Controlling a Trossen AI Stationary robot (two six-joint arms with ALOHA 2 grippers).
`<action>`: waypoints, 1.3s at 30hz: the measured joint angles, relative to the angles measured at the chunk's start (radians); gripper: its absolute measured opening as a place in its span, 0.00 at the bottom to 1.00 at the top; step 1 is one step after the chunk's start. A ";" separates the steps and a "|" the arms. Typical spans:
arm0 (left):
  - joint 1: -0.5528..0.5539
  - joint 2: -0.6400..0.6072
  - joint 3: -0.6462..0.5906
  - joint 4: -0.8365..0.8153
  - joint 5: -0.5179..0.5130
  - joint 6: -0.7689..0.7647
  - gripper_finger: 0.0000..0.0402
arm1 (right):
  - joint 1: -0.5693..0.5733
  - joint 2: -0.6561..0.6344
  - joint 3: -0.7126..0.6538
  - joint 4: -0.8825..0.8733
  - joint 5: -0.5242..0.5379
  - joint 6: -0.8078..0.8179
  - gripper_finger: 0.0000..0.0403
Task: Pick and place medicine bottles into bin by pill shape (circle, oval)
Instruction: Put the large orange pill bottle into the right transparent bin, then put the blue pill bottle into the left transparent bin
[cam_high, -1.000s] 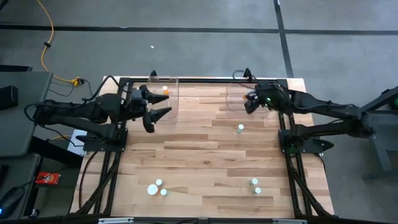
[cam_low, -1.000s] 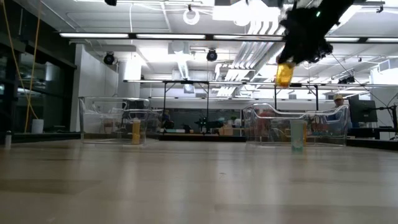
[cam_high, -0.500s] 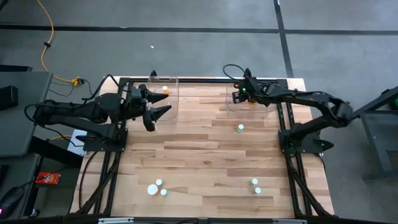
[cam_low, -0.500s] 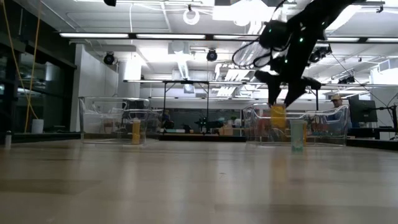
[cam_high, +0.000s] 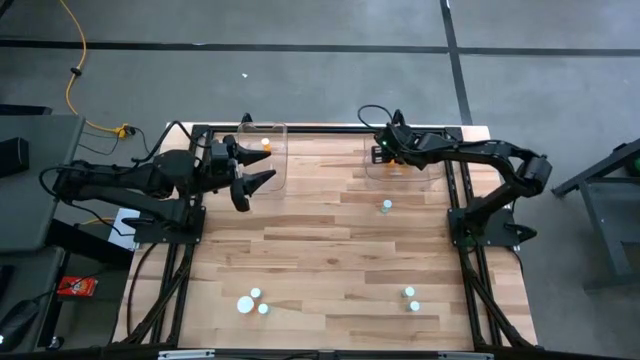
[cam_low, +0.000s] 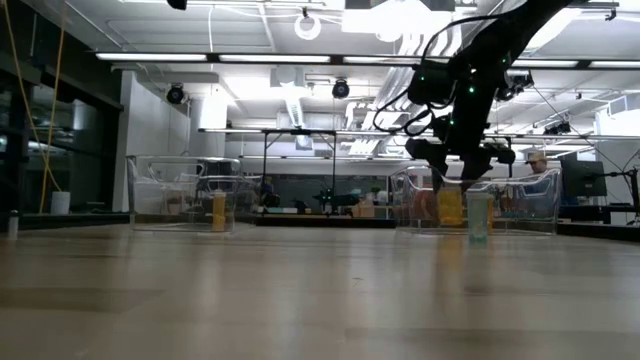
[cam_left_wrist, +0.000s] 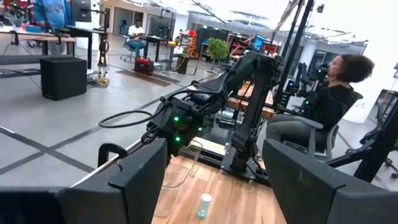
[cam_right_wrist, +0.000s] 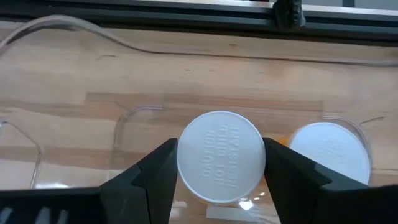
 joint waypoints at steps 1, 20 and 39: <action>0.000 0.000 0.000 0.000 0.000 0.001 0.63 | -0.002 0.000 0.000 0.003 0.000 0.000 0.49; 0.000 0.000 0.000 0.000 0.000 0.001 0.63 | -0.006 -0.017 0.000 0.007 -0.030 -0.047 0.70; -0.001 -0.008 0.000 -0.001 0.117 -0.045 0.63 | 0.319 -0.514 0.001 0.118 -0.160 -0.288 0.70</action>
